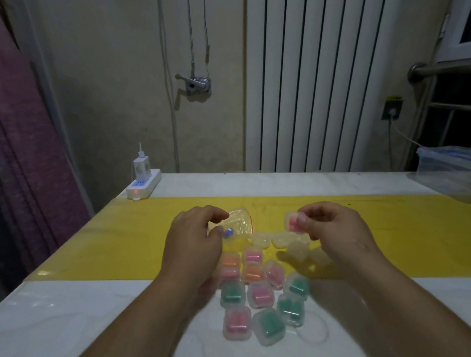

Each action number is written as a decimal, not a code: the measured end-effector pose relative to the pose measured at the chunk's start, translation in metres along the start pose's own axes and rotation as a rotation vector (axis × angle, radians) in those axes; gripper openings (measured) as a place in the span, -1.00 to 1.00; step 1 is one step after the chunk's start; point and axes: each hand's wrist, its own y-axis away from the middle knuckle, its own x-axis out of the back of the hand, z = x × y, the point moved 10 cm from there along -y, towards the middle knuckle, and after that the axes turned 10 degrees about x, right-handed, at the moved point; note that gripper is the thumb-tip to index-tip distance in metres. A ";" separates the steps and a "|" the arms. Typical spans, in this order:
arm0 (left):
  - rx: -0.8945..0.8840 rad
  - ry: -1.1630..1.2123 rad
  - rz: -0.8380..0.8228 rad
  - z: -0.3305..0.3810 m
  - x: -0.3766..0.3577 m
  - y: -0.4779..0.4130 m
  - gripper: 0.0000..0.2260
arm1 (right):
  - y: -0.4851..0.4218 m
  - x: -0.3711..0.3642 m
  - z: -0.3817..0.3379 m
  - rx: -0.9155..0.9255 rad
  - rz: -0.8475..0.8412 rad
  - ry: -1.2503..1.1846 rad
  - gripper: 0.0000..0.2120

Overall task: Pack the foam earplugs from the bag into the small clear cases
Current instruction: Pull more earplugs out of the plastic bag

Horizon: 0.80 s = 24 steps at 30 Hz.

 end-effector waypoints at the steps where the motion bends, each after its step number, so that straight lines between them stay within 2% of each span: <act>1: 0.002 -0.036 0.026 -0.002 0.002 -0.001 -0.74 | 0.000 -0.003 0.005 -0.017 -0.043 0.060 -0.93; 6: 0.124 -0.123 0.047 -0.017 0.006 -0.007 -0.54 | 0.004 -0.005 0.018 -0.083 -0.147 0.430 -0.80; 9: 0.174 -0.274 0.009 -0.025 0.002 -0.009 -0.57 | 0.008 -0.011 0.021 -0.098 -0.191 0.528 -0.83; 12: 0.182 -0.424 -0.002 -0.032 -0.001 -0.010 -0.68 | 0.012 -0.021 0.022 -0.075 -0.247 0.569 -0.86; 14: 0.164 -0.452 0.005 -0.032 -0.002 -0.010 -0.80 | 0.013 -0.023 0.015 -0.041 -0.225 0.522 -0.87; 16: 0.129 -0.381 0.047 -0.027 0.001 -0.009 -0.87 | 0.012 -0.022 0.000 0.039 -0.160 0.406 -0.87; 18: 0.038 -0.289 0.090 -0.014 0.005 -0.007 -0.91 | 0.013 -0.026 -0.011 0.093 -0.117 0.206 -0.88; 21: -0.161 -0.221 0.113 0.012 0.002 0.001 -0.92 | 0.022 -0.044 -0.014 0.012 -0.180 -0.136 -0.81; 22: -0.206 -0.199 0.102 0.018 -0.001 0.004 -0.91 | 0.023 -0.049 -0.017 0.046 -0.223 -0.136 -0.77; 24: -0.292 -0.166 0.064 0.026 -0.008 0.010 -0.91 | 0.026 -0.056 -0.021 0.171 -0.325 0.067 -0.76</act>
